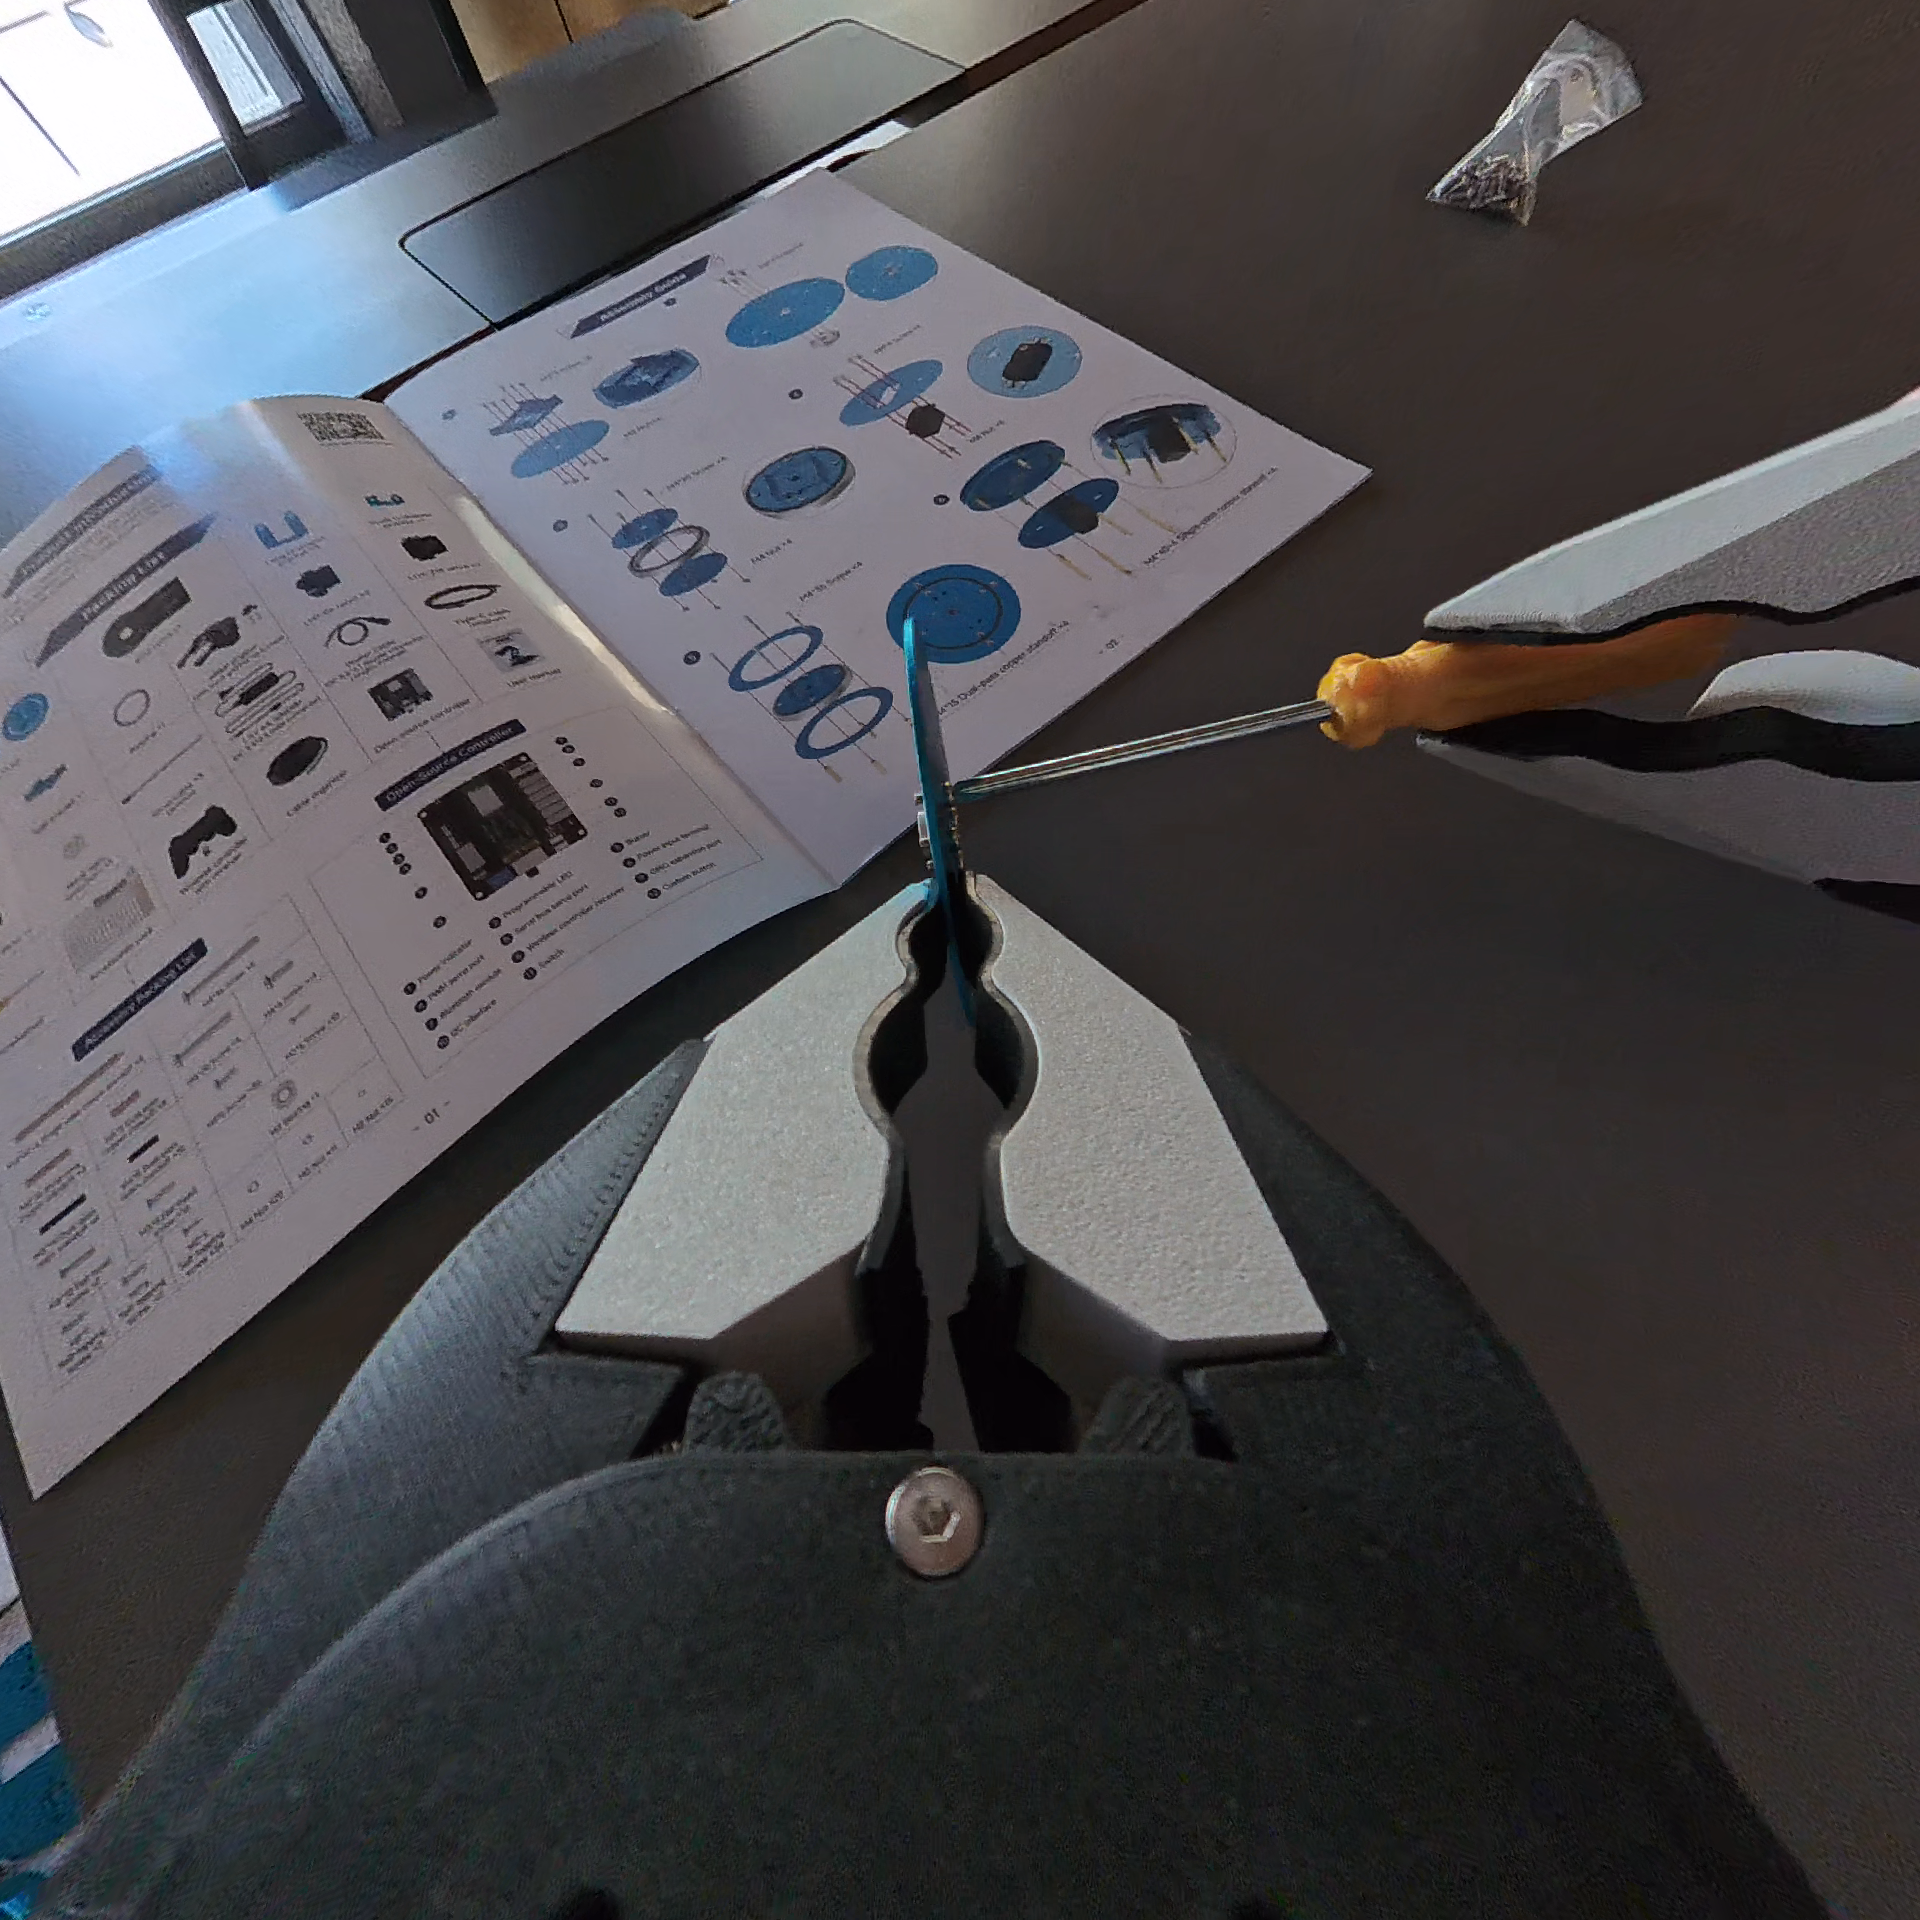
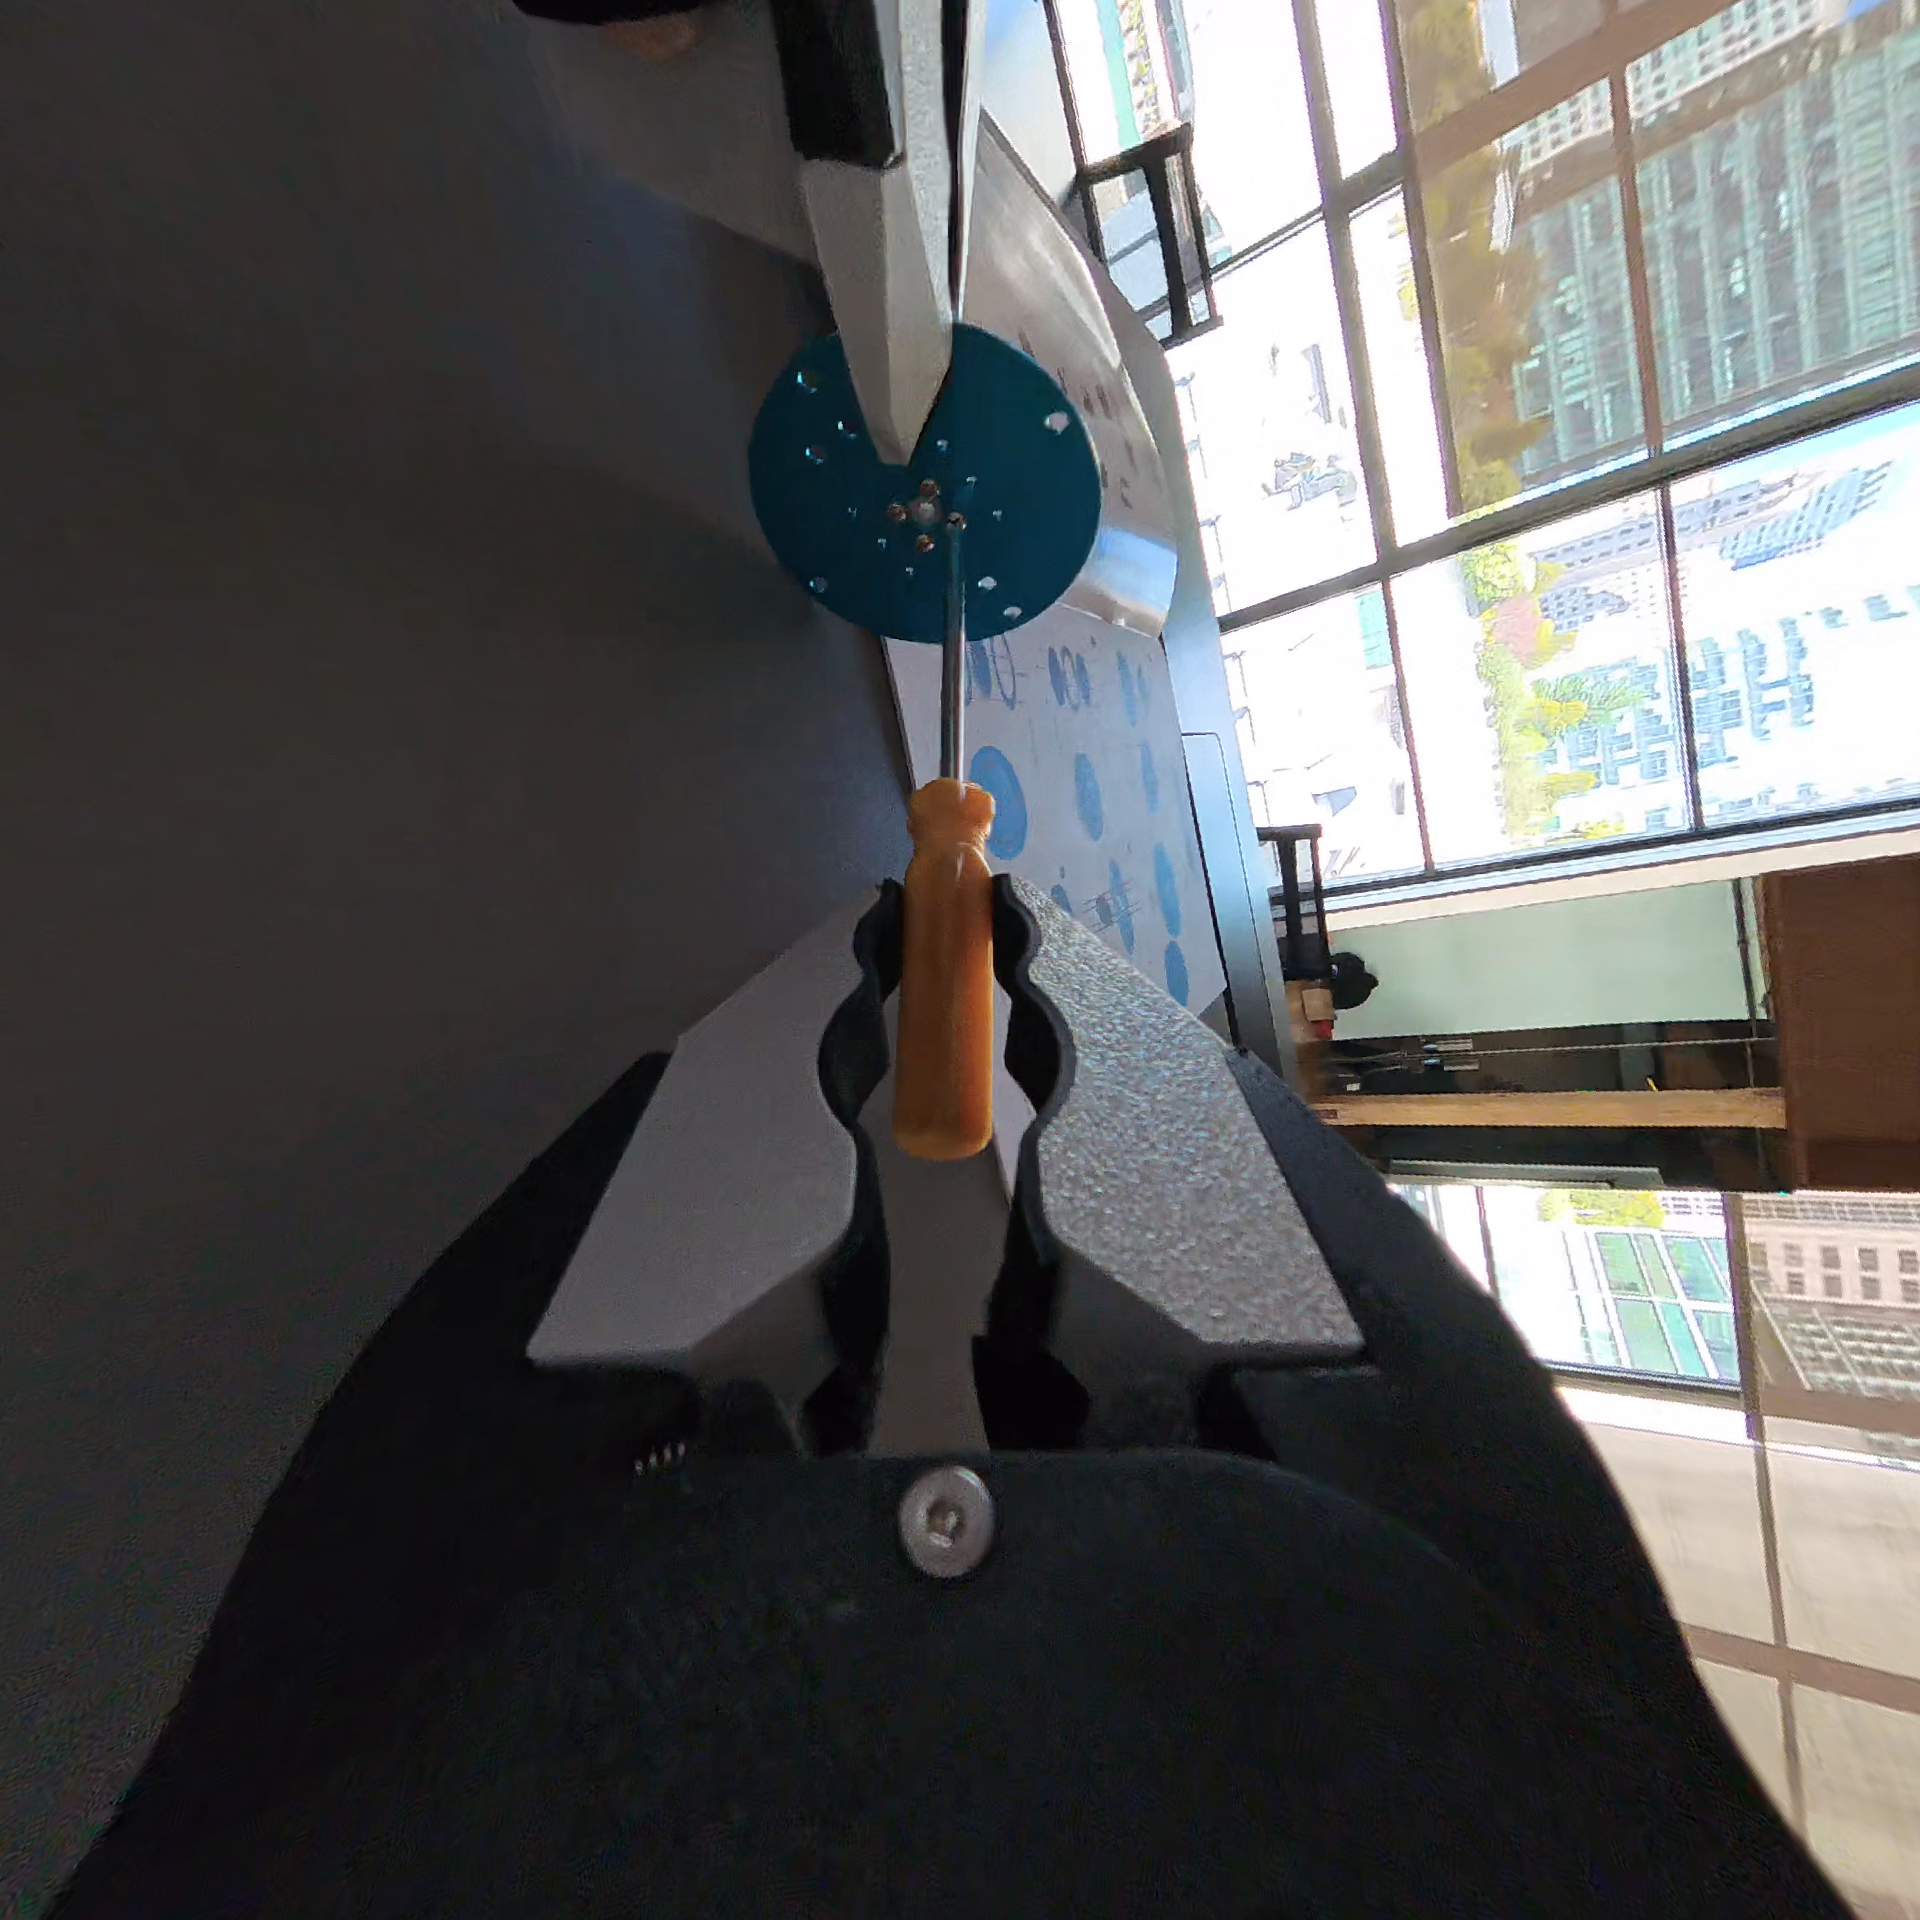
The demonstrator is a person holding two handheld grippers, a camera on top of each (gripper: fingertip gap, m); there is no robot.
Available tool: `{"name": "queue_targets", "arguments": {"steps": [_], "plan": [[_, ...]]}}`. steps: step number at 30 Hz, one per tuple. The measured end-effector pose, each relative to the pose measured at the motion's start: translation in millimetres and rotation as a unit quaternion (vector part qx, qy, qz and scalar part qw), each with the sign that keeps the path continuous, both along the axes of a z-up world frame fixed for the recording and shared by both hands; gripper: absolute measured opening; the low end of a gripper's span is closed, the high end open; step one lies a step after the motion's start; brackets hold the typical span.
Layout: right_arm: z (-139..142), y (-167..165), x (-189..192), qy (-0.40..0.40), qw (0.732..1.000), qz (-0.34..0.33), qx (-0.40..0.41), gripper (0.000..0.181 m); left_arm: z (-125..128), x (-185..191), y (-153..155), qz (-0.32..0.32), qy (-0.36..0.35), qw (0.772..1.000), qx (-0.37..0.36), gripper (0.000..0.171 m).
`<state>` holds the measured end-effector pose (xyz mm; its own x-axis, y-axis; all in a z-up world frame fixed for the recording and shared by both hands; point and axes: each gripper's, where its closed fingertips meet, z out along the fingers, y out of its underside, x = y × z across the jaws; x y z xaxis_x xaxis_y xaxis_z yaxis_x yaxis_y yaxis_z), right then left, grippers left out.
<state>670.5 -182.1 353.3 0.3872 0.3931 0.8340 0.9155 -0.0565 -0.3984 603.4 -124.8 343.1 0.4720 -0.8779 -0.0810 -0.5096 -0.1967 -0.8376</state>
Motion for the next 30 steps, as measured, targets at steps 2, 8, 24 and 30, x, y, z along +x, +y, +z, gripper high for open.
{"name": "queue_targets", "arguments": {"steps": [2, 8, 24, 30], "plan": [[-3, 3, 4, 0.048, 0.998, -0.016, -0.028, 0.016, 0, 0, 0, 0.000, 0.008, 1.000, 0.010, 0.000], [-9, 5, 7, 0.350, 0.920, -0.053, -0.169, 0.016, 2, 2, -2, -0.003, 0.012, 0.999, 0.030, 0.001], [-21, -9, 4, 0.485, 0.825, -0.055, -0.286, 0.017, 14, 7, -6, -0.019, 0.000, 0.998, 0.062, 0.000], [-17, -22, 7, 0.479, 0.833, -0.063, -0.268, 0.017, 30, -15, 7, 0.021, 0.058, 0.984, 0.166, 0.000]]}}
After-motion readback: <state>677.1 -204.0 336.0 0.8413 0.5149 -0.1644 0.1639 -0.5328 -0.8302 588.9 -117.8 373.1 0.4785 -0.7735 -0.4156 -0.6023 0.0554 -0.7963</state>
